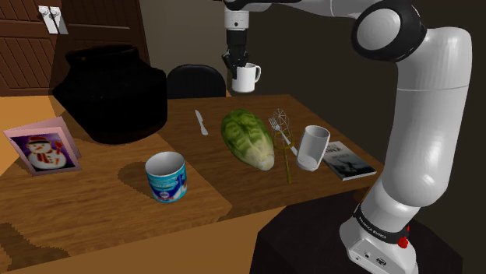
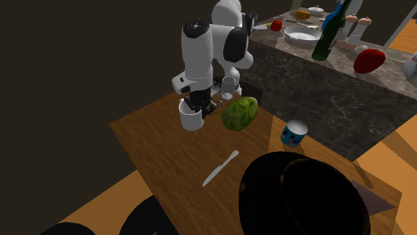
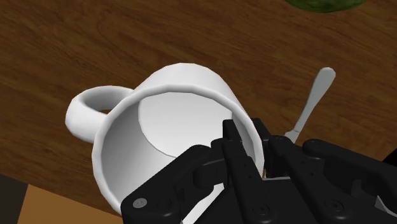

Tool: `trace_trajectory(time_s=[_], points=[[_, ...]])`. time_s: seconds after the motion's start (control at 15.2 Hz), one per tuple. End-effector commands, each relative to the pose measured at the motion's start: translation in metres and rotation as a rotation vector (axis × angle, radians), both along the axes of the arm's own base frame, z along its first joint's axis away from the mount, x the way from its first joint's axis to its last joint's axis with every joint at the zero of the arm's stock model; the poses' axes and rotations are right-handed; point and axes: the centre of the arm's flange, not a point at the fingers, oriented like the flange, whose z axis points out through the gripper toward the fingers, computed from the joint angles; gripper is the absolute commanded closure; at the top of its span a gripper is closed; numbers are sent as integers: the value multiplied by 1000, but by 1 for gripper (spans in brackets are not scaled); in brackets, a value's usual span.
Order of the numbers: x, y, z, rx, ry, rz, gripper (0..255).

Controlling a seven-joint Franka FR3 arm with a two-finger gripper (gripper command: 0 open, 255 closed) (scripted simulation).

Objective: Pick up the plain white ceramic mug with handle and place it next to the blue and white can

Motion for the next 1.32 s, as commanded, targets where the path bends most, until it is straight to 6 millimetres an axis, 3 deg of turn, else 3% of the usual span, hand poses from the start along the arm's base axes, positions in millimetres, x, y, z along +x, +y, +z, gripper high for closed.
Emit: trace_trajectory(time_s=[0.0, 0.2, 1.25], points=[[0, 0, 11, 0, 0, 0, 255], [0, 0, 26, 0, 0, 0, 255], [-133, 164, 27, 0, 0, 0, 255]])
